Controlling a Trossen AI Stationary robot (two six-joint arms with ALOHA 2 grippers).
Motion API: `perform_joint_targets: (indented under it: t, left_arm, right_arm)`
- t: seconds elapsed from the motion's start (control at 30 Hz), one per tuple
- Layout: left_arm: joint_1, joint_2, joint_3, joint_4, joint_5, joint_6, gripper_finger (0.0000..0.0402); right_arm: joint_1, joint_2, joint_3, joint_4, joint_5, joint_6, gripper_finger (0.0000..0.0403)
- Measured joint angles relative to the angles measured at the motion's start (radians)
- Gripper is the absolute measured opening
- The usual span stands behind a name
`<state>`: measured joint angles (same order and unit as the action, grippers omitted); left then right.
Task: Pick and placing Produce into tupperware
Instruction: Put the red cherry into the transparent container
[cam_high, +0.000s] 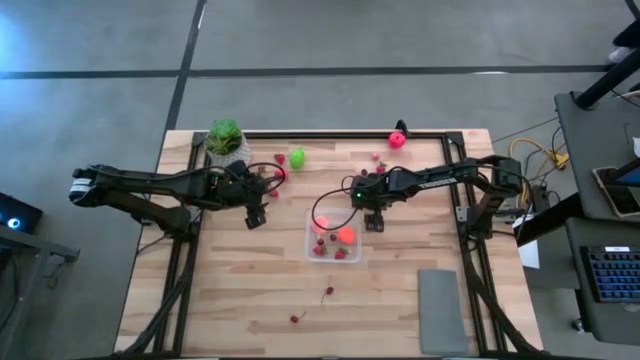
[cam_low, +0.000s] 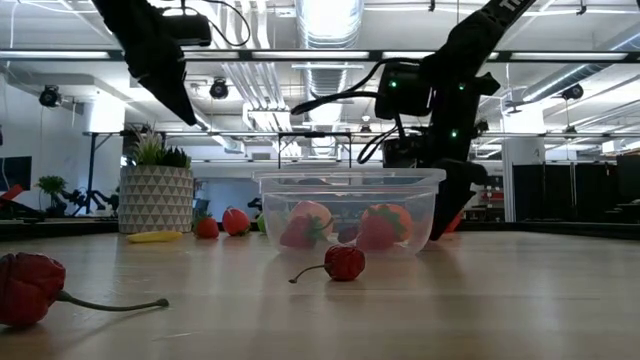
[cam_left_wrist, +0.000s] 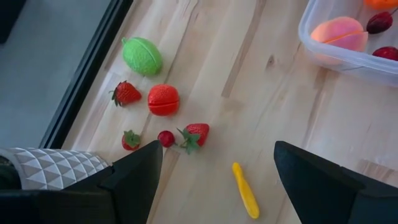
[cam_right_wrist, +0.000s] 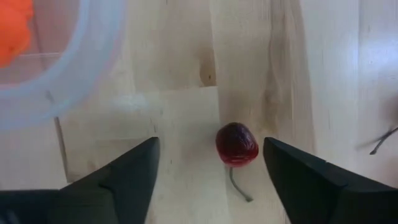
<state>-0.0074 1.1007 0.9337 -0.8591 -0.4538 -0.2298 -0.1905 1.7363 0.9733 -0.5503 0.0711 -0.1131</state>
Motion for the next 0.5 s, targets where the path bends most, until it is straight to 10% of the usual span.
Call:
perform_joint_targets:
  t: [0.5]
  left_arm:
    - [0.000,0.000,-0.001,0.018,0.003,0.000,0.0292]
  right_arm:
    - [-0.074,0.000,0.000,0.012,0.008,0.008,0.0201]
